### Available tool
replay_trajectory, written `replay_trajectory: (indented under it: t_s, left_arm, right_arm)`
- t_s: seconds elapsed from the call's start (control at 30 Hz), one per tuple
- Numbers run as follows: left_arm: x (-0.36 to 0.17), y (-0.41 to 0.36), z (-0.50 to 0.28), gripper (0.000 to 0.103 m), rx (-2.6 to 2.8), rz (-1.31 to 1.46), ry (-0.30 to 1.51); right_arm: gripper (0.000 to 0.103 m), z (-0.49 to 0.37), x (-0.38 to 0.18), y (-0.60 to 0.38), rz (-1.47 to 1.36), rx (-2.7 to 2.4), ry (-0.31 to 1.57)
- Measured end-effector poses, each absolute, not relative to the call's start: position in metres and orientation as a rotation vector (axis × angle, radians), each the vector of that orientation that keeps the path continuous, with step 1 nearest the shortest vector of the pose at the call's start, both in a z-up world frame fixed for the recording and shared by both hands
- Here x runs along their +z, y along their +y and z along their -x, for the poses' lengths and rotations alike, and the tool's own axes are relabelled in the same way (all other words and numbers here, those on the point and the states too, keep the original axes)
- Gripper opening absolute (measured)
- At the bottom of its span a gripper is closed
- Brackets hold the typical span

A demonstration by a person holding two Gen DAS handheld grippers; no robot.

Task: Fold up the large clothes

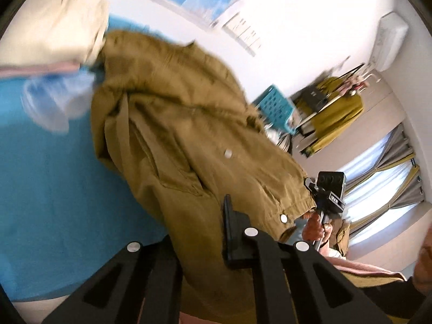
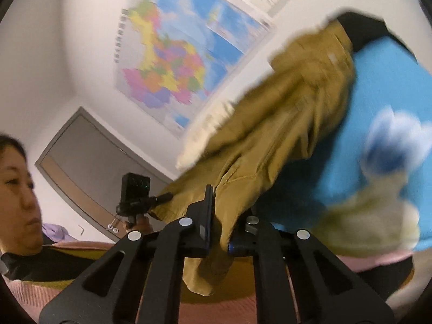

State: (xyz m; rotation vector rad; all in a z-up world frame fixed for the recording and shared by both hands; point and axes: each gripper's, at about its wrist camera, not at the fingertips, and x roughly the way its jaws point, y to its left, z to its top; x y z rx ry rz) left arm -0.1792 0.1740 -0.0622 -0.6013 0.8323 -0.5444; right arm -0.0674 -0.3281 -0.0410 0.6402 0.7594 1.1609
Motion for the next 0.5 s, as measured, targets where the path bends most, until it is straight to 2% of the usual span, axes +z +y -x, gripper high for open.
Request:
replay_trajectory:
  t_s: [0.23,0.5]
  left_arm:
    - [-0.028,0.196,0.212,0.007,-0.616,0.644,0.632]
    - [-0.03,0.207,0.196,0.007,-0.632,0.67,0.648]
  right_arm:
    - [0.008,0.088,0.009,-0.328,-0.589,1.238,0.629]
    - [0.007,0.074,0.018,-0.325,-0.602,1.2,0.628]
